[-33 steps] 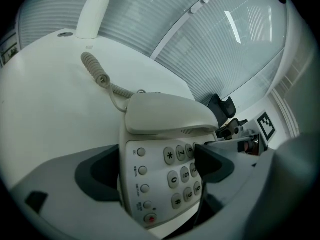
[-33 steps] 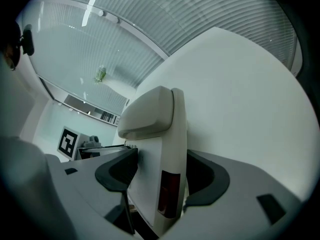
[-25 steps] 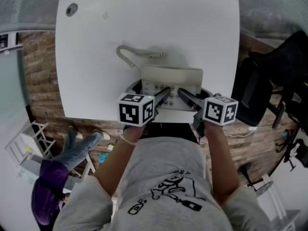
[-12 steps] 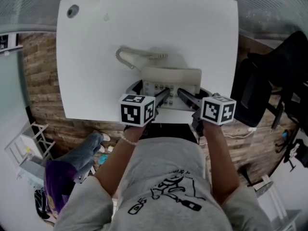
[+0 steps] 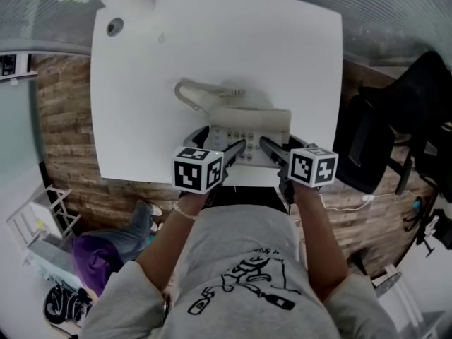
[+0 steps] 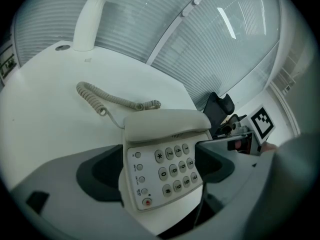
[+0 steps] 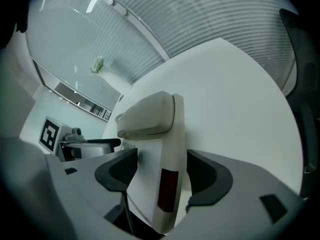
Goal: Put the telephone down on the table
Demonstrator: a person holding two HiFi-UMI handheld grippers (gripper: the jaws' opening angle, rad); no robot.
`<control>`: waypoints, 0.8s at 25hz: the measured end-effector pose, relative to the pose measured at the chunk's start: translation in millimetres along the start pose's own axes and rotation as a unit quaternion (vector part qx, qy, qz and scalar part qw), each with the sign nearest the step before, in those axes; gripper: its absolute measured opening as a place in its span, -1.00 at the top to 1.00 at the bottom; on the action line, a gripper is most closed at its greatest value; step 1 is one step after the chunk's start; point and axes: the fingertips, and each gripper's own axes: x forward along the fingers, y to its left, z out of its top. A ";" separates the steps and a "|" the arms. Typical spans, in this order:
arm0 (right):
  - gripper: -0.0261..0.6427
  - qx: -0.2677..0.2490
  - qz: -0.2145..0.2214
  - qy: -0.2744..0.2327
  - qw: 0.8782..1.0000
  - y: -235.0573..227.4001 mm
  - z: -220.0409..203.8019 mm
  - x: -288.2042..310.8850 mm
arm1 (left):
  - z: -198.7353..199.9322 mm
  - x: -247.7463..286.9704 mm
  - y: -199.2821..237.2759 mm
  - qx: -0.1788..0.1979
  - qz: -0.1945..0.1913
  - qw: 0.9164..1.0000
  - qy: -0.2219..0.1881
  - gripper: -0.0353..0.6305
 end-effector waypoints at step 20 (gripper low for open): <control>0.16 -0.239 -0.055 -0.150 0.958 73.1 69.3 -117.3 | 57.3 -83.0 -92.7 0.094 -0.094 0.985 -0.112 0.19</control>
